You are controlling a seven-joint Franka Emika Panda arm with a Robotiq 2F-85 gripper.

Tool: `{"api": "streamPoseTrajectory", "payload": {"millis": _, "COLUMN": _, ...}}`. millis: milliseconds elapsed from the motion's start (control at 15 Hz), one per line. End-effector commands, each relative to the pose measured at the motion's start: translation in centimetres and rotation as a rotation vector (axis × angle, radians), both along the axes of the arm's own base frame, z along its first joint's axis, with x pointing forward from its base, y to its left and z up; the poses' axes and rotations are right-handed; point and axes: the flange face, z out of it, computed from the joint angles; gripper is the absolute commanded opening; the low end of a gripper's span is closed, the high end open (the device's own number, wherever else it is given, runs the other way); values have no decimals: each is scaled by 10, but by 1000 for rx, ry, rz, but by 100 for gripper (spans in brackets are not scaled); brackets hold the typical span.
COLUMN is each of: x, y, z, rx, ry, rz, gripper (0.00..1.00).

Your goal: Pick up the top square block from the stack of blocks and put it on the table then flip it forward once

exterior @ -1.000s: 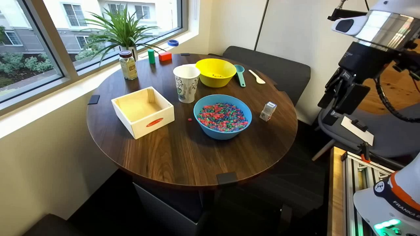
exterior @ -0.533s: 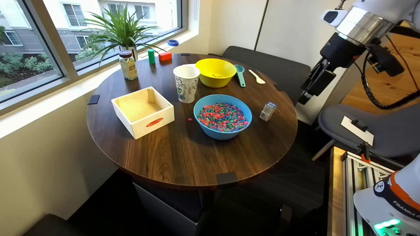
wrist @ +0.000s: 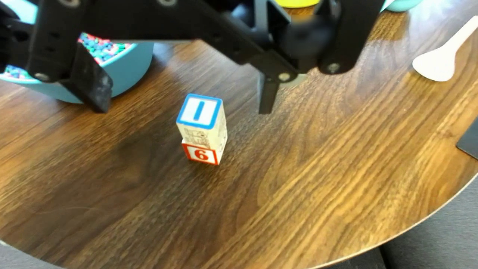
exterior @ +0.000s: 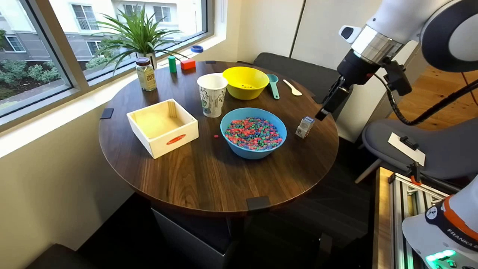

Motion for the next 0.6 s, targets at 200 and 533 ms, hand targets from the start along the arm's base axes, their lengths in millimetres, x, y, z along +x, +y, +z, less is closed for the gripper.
{"api": "streamPoseTrajectory", "payload": {"millis": 200, "x": 26, "y": -1, "z": -23, "rx": 55, "ry": 44, "rz": -17, "gripper": 100}}
{"api": "streamPoseTrajectory", "payload": {"millis": 533, "x": 34, "y": -1, "z": -36, "rx": 93, "ry": 72, "rz": -44, "gripper": 100}}
